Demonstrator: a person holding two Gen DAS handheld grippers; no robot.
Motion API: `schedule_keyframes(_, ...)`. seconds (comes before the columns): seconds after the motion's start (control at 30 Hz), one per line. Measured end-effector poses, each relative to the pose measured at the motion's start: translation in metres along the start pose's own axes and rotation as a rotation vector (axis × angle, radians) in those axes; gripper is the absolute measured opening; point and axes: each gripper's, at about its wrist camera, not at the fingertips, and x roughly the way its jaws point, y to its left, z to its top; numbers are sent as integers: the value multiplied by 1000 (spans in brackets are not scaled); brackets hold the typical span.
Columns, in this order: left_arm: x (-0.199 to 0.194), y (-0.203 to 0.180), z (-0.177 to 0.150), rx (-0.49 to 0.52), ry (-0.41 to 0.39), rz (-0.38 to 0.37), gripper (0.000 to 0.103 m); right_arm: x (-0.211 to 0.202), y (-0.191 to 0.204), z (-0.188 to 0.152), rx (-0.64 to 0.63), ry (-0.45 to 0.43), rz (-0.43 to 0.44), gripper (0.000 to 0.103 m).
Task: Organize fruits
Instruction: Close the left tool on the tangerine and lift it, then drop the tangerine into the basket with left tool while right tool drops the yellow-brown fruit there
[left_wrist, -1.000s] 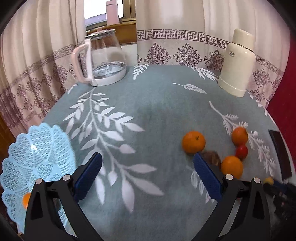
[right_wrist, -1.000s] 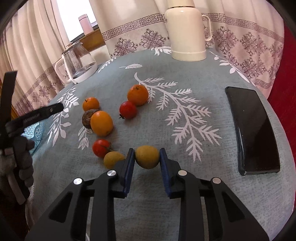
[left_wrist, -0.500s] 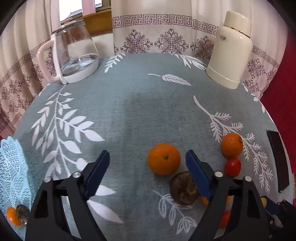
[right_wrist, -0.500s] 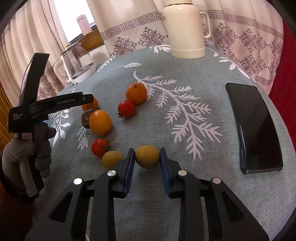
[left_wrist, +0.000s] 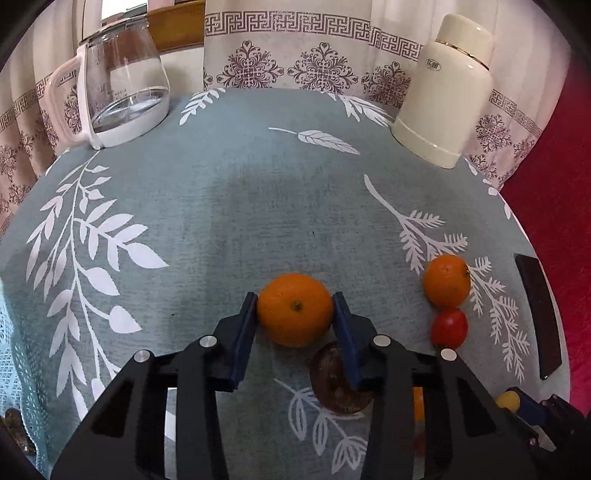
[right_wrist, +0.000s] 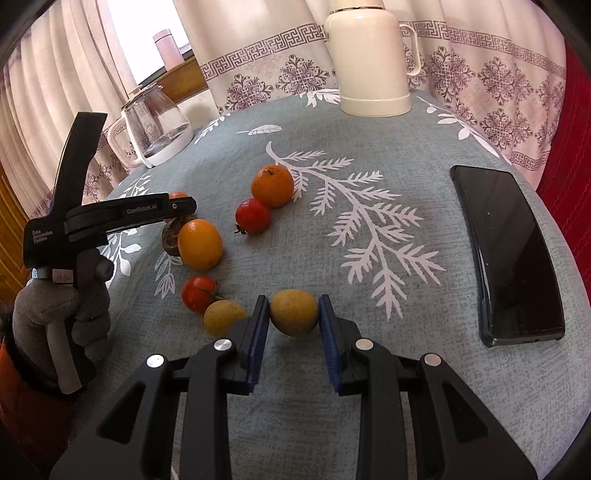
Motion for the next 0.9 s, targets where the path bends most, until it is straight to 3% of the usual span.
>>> schedule_keyframes(0.9, -106, 40, -18, -22, -202, 127, 42, -23, 15, -1, -6, -54, 26, 28)
